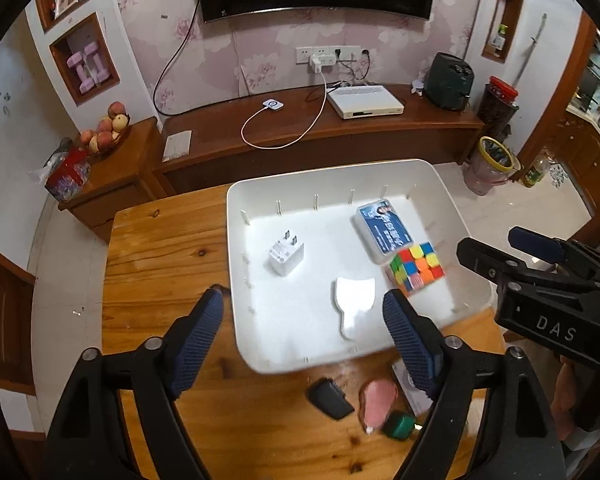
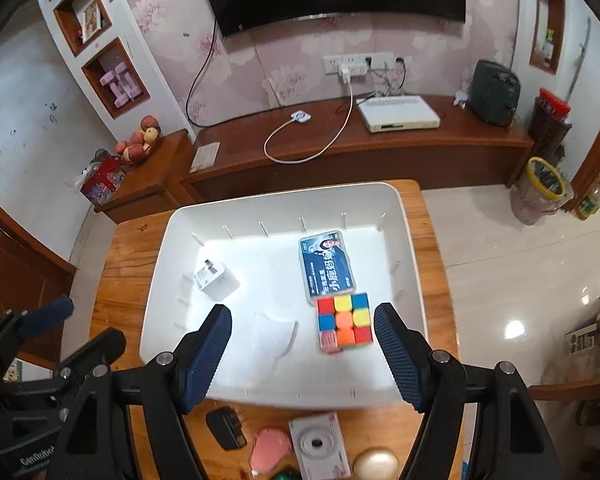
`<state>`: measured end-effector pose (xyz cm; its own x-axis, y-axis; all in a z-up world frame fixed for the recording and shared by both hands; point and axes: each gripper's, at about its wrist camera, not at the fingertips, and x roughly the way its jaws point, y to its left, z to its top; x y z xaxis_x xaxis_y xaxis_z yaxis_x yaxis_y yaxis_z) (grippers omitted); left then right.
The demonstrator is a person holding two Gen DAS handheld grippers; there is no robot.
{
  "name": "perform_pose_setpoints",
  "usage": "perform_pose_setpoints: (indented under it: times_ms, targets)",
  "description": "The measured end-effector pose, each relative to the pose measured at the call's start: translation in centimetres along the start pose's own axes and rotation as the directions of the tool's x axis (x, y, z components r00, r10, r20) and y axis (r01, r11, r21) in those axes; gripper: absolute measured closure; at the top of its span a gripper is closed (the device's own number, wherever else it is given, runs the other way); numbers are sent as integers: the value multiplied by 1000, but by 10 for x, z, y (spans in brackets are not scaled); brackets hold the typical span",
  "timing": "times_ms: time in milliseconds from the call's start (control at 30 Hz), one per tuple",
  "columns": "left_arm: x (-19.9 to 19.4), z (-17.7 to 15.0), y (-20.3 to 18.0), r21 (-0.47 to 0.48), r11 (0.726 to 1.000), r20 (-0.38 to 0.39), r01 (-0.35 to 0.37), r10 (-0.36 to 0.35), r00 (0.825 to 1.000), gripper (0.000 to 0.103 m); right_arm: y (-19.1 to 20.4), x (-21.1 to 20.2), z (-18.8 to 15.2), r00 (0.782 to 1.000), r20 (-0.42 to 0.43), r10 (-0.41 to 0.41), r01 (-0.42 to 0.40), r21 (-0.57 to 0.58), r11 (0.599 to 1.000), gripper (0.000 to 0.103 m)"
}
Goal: Organize rigid objects
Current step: 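Lift both tools out of the tray back over the table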
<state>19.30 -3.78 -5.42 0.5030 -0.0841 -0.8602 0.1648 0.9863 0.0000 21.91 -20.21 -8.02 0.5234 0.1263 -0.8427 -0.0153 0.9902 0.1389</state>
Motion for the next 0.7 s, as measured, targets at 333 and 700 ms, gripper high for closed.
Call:
perform_pose_setpoints:
  times_ms: [333,700]
  targets:
    - [-43,-30,-3,33,999,36,40,-42,998,18,12,-61,-47,997,70,-33,33,-2,999,29]
    - [-56,-55,-4,33,995,36,96,-97,995,18,13,-97,-96,994,91,-58,56,28,998,29]
